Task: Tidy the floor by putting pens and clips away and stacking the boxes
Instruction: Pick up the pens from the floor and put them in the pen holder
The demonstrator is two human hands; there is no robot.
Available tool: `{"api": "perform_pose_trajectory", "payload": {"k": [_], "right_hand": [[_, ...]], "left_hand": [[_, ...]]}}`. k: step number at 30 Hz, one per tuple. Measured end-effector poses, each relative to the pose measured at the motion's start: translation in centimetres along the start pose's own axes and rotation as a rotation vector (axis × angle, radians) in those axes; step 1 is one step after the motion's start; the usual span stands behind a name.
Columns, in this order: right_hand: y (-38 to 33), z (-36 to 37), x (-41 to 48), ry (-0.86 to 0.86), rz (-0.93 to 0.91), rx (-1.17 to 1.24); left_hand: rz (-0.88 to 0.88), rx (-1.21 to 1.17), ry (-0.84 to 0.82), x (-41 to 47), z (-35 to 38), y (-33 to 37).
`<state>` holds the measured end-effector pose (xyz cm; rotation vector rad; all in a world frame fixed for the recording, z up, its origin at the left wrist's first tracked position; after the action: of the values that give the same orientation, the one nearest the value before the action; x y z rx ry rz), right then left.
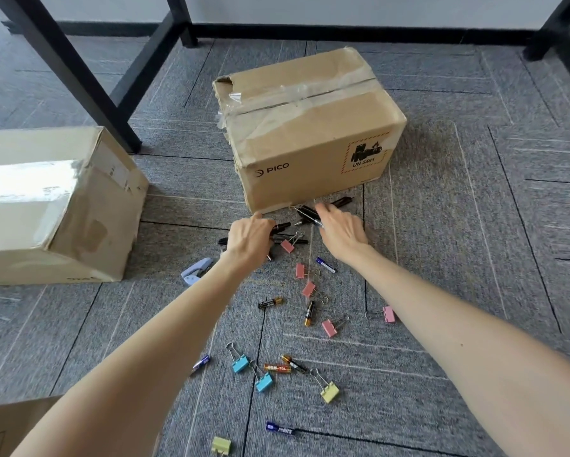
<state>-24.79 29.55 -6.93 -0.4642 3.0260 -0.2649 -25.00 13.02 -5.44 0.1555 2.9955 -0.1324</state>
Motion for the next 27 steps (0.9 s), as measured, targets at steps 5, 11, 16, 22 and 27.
{"api": "perform_pose_trajectory", "payload": {"k": [5, 11, 16, 22, 27], "right_hand": [[-0.4, -0.1, 0.9, -0.033, -0.025, -0.055], [-1.7, -1.5, -0.5, -0.099, -0.045, -0.075], [-3.9, -5.4, -1.6, -0.097, 0.005, 0.047], [-9.5, -14.5, -5.5, -0.176, 0.071, 0.317], [-14.0, -25.6, -8.4, -0.255, 0.181, 0.701]], "left_hand": [[-0.002, -0.054, 0.007, 0.0, 0.0, -0.1], [-0.092, -0.122, 0.005, -1.5, -1.6, -1.0], [-0.185, -0.246, -0.037, -3.4, -6.3, -2.1], [-0.420, -0.671, -0.235, -8.9, -15.1, -4.8], [-0.463, -1.023, -0.367, -13.5, -25.8, -6.5]]}}
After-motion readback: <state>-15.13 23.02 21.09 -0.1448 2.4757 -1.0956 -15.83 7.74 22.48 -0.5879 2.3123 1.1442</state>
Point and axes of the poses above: each hand's wrist, its own x-axis towards the middle knuckle, its own z-axis out of the palm, y = z × x, the point moved 6 cm from there along x, towards the middle knuckle, and after that the axes turned 11 degrees about -z, right-handed, at the moved point
